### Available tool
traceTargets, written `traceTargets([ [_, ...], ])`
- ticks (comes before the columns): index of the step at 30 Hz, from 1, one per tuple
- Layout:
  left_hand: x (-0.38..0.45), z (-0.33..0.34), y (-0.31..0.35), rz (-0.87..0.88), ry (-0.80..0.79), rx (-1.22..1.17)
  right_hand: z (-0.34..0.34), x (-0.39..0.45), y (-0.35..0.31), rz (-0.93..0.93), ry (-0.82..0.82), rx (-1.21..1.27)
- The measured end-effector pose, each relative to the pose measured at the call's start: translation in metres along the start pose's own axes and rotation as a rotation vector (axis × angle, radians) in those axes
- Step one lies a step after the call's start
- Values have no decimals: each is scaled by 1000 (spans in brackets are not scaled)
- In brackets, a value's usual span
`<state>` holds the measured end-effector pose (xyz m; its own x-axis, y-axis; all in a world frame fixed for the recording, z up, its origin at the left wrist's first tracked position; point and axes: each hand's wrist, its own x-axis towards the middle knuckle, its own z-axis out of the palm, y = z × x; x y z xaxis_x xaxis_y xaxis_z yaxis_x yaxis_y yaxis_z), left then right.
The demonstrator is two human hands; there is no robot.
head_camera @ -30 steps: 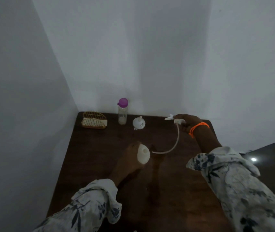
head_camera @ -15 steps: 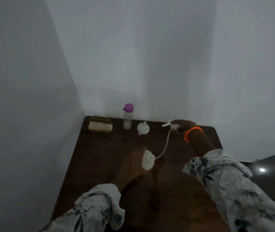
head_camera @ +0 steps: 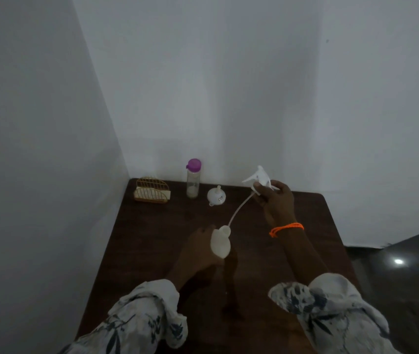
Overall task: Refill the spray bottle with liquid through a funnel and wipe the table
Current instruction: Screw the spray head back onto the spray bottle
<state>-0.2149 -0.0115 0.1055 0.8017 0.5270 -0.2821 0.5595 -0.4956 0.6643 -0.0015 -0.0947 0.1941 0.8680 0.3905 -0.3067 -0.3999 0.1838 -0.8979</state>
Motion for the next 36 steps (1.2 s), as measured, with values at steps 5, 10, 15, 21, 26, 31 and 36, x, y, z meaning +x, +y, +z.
traceTargets([
  [5,0,-2,3,6,69,-40,0,-52,-3,-252,-114,-188],
  [10,2,-7,6,41,83,-30,-8,-90,7,-476,-159,-457],
  [15,4,-5,9,75,97,18,-9,-98,23,-697,-187,-692],
  [21,3,-4,12,111,100,16,-7,-99,44,-708,-248,-755],
  [26,5,-8,12,119,127,6,-2,-110,51,-586,-270,-706],
  [31,6,-15,15,130,154,17,2,-115,56,-551,-253,-677],
  [36,2,-13,17,151,196,20,7,-111,60,-552,-229,-693],
])
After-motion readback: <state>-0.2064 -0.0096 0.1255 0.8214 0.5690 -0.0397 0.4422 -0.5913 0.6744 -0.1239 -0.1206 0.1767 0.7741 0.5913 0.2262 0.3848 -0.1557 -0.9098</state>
